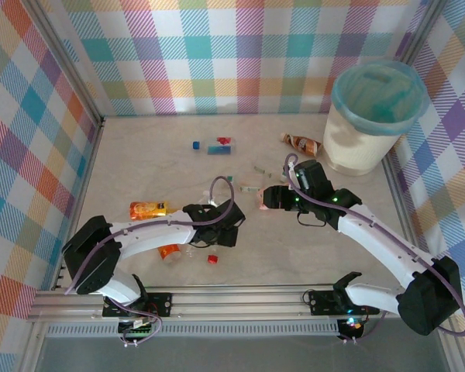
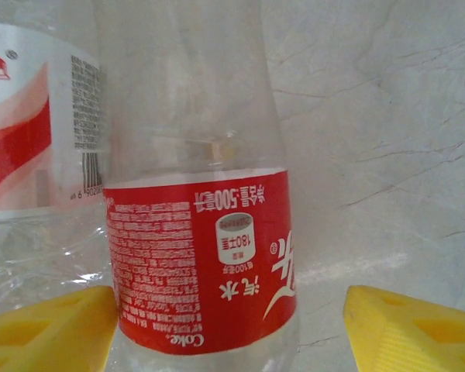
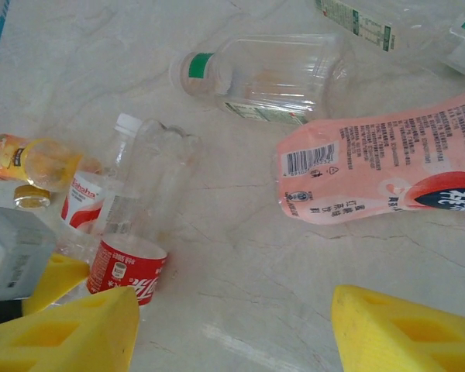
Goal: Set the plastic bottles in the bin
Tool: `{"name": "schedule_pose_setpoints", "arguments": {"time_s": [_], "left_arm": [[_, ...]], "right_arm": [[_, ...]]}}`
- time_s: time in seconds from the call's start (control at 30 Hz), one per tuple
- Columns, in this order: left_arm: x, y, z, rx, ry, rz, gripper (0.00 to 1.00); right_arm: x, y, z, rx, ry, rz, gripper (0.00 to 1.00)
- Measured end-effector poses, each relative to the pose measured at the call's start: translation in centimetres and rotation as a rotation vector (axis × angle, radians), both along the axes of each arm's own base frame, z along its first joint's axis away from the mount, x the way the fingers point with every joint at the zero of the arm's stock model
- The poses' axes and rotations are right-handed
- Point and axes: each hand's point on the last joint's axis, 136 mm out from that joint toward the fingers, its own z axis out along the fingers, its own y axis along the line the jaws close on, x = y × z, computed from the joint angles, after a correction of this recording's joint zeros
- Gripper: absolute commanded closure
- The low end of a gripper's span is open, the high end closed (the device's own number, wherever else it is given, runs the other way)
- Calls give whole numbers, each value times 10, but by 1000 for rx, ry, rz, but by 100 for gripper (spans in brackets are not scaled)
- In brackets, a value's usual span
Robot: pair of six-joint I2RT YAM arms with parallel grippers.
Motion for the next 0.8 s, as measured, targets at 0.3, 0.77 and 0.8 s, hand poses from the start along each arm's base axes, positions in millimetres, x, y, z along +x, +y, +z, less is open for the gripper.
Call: {"name": "schedule_pose_setpoints", "arguments": {"time_s": [0.3,0.77,0.8], "left_arm": [[0,-5,-17,19,33,-6,23],[8,-15,-33,65,49,-4,29],[9,-16,-34,66,50,-3,30]], "right_arm": [[-1,1,1,4,0,3,32],[-2,0,6,14,-11,0,31],[-2,0,6,15,-11,0,31]]}}
